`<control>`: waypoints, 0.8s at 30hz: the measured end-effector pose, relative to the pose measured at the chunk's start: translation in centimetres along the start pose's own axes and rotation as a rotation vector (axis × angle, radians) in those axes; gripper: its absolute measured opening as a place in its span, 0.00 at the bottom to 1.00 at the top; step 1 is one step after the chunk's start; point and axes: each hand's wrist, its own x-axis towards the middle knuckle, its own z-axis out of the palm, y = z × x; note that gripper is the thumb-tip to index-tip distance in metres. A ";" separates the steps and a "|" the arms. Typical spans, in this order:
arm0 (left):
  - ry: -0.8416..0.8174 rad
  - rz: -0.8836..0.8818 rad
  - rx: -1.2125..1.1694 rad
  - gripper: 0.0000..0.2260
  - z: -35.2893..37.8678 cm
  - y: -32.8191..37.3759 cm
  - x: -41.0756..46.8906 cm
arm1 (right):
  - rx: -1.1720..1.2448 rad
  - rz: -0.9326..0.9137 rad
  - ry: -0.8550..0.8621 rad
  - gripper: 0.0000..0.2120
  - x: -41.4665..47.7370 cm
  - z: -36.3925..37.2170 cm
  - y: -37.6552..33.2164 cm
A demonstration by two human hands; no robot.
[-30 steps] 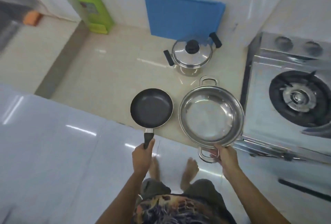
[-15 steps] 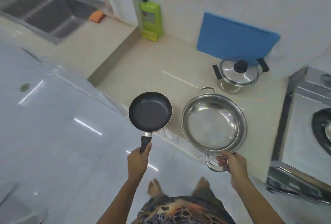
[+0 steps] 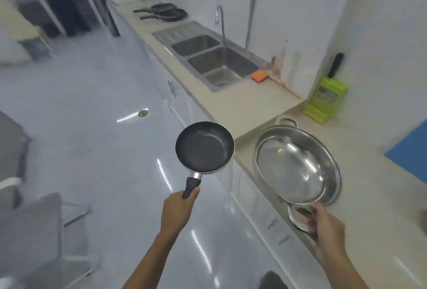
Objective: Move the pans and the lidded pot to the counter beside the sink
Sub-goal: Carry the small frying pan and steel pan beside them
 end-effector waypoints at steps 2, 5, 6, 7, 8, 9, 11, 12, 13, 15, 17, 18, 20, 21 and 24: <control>0.032 -0.025 -0.031 0.26 -2.3 0.7 2.7 | -0.017 -0.016 -0.066 0.10 0.4 4.5 -1.9; 0.074 -0.055 -0.108 0.26 -4.9 1.6 7.2 | -0.043 -0.056 -0.142 0.08 2.1 11.3 -4.4; 0.086 -0.064 -0.135 0.26 -5.6 1.9 9.0 | -0.054 -0.073 -0.157 0.08 3.1 13.8 -5.2; 0.095 -0.074 -0.154 0.26 -6.2 2.1 10.6 | -0.067 -0.091 -0.166 0.08 3.9 15.9 -5.8; 0.107 -0.080 -0.167 0.25 -6.9 2.4 12.7 | -0.085 -0.110 -0.183 0.09 4.9 18.4 -6.5; 0.120 -0.088 -0.175 0.25 -7.5 2.8 14.7 | -0.104 -0.123 -0.200 0.09 6.0 21.0 -7.2; 0.140 -0.089 -0.187 0.25 -8.7 3.8 19.3 | -0.146 -0.157 -0.227 0.09 8.3 26.3 -8.6; 0.142 -0.099 -0.189 0.25 -9.2 4.2 21.0 | -0.164 -0.169 -0.226 0.10 9.1 28.5 -9.2; 0.145 -0.113 -0.198 0.24 -9.7 4.6 23.2 | -0.184 -0.177 -0.229 0.10 10.1 31.1 -9.9; 0.151 -0.149 -0.209 0.24 -10.6 5.1 27.6 | -0.218 -0.174 -0.250 0.12 12.2 35.9 -10.9; 0.160 -0.171 -0.200 0.24 -11.7 6.1 31.4 | -0.253 -0.167 -0.284 0.14 13.7 40.5 -12.0; 0.160 -0.176 -0.198 0.24 -12.2 6.5 33.4 | -0.278 -0.170 -0.306 0.14 14.6 43.0 -12.6; 0.158 -0.198 -0.179 0.24 -13.2 6.8 37.2 | -0.310 -0.171 -0.323 0.13 16.3 47.9 -13.5; 0.163 -0.206 -0.176 0.24 -13.8 7.0 39.0 | -0.316 -0.172 -0.330 0.12 16.9 50.4 -13.8; 0.177 -0.215 -0.186 0.25 -15.6 7.7 44.5 | -0.325 -0.164 -0.357 0.11 18.7 57.4 -14.9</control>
